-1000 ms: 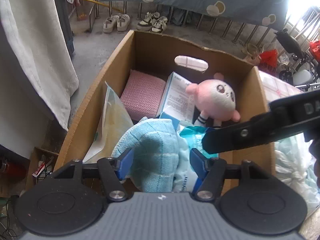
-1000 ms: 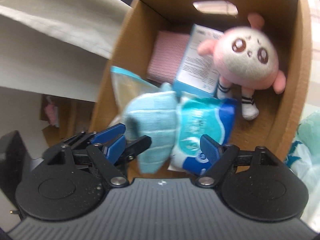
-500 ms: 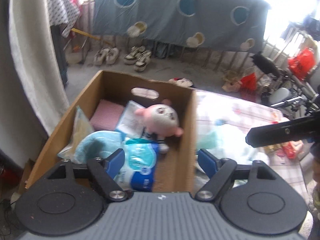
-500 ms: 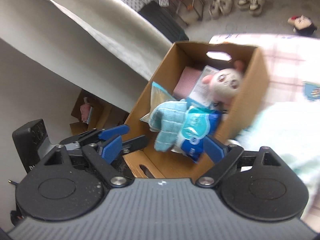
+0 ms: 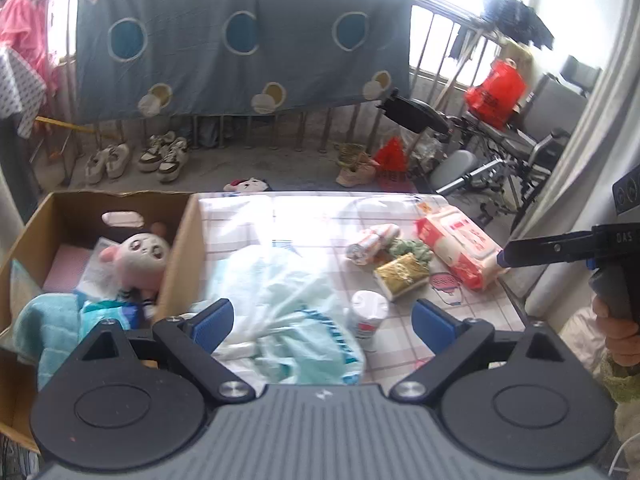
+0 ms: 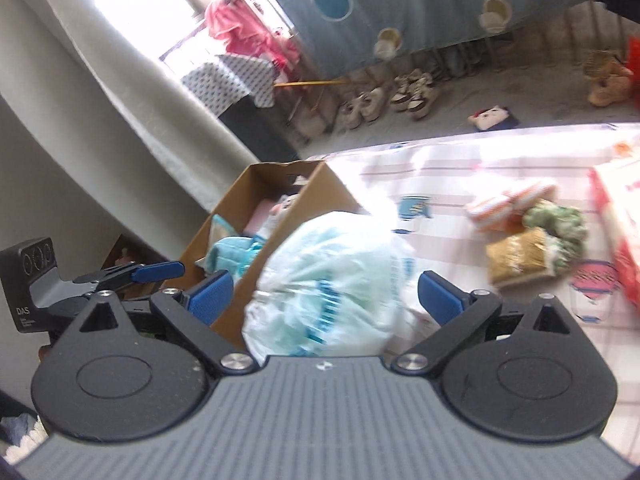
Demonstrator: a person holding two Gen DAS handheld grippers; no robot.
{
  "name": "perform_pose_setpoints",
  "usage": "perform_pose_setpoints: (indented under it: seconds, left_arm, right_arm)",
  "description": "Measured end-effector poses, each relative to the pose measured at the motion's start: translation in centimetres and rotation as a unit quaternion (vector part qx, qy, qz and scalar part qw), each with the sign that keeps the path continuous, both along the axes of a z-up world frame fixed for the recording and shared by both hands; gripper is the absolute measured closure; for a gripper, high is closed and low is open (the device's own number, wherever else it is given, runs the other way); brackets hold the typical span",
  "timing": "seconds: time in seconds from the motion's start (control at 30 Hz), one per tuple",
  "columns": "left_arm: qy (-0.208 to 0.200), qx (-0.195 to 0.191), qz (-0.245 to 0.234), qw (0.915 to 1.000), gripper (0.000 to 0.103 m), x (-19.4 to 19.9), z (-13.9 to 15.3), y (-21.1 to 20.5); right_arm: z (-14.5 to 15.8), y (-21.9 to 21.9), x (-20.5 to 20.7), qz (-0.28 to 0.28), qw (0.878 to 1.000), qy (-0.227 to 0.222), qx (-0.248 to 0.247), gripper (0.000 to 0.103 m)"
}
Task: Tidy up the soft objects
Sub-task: 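Move right gripper to the white yogurt cup on the bed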
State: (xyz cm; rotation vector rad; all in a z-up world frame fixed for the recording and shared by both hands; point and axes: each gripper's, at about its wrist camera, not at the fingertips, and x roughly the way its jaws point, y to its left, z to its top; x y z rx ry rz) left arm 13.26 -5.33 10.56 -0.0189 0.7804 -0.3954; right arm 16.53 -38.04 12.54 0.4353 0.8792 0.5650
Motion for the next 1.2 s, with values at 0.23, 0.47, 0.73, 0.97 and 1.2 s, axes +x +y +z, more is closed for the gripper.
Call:
perform_pose_setpoints:
  seconds: [0.23,0.47,0.73,0.97,1.2]
  left_arm:
    - [-0.033,0.015,-0.035,0.9987,0.006,-1.9,-2.7,-6.4]
    - [-0.074,0.091,-0.010,0.9930,0.008,-3.4,-6.3,-9.6]
    - [-0.047,0.053,0.043,0.9966,0.023,-2.4,-7.6,-7.1]
    - [-0.053,0.025,0.084,0.9947,0.033,-1.7,-7.4,-4.7]
    - [-0.047,0.000,0.095,0.9944,0.037,-1.5,-7.7,-3.2]
  right_arm:
    - [-4.6,-6.5,-3.5,-0.051,0.998,0.007,0.038,0.003]
    - [-8.5,-4.0,-1.6,-0.009,1.000,0.008,0.026,0.003]
    - [-11.7,3.1,4.7,0.074,0.995,0.001,-0.060,0.005]
    - [-13.5,6.2,7.7,0.119,0.985,-0.015,-0.126,0.011]
    - [-15.1,8.1,8.1,0.140,0.974,-0.007,-0.176,0.038]
